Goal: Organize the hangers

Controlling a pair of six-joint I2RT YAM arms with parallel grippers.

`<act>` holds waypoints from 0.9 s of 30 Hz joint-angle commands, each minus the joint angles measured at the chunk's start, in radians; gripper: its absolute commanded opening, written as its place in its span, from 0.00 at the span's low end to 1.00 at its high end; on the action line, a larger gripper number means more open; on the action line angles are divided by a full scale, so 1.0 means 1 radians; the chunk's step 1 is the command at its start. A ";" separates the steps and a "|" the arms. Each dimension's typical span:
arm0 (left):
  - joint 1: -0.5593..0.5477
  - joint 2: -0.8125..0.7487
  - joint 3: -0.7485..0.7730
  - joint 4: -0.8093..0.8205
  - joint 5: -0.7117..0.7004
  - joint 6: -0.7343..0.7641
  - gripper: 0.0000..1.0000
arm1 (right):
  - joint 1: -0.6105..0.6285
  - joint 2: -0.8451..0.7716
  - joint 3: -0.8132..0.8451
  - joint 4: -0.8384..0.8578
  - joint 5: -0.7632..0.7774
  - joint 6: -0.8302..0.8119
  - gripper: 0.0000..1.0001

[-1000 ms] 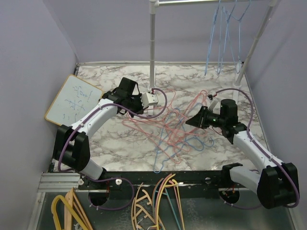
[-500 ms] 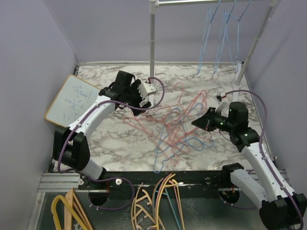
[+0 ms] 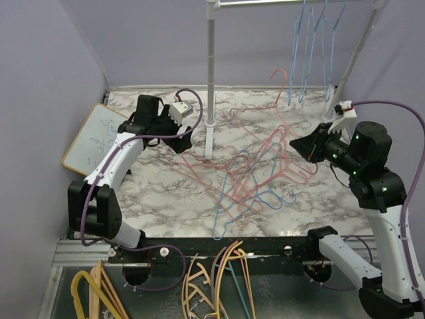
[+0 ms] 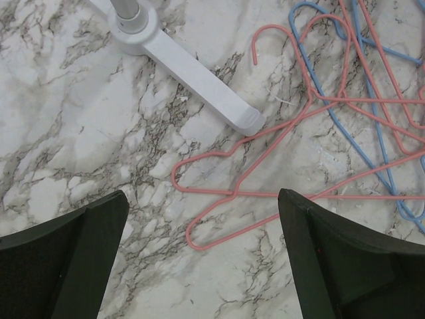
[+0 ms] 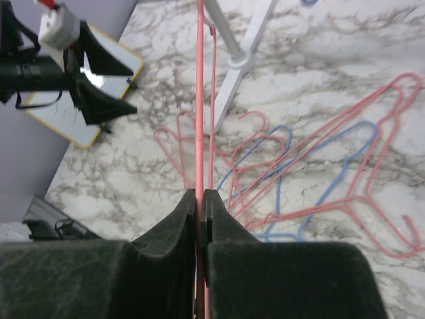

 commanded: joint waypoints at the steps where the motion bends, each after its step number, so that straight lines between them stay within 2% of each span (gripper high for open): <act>1: 0.007 -0.039 -0.039 0.039 0.050 -0.036 0.99 | 0.000 0.062 0.185 -0.068 0.193 -0.013 0.01; 6: 0.009 -0.032 -0.070 0.065 0.038 -0.046 0.97 | 0.000 0.155 0.304 -0.003 0.309 -0.019 0.01; 17: 0.009 -0.039 -0.110 0.069 -0.021 -0.015 0.99 | 0.000 0.419 0.565 0.133 0.259 -0.034 0.01; 27: 0.009 -0.036 -0.115 0.065 -0.014 -0.005 0.99 | 0.000 0.572 0.662 0.221 0.238 -0.017 0.01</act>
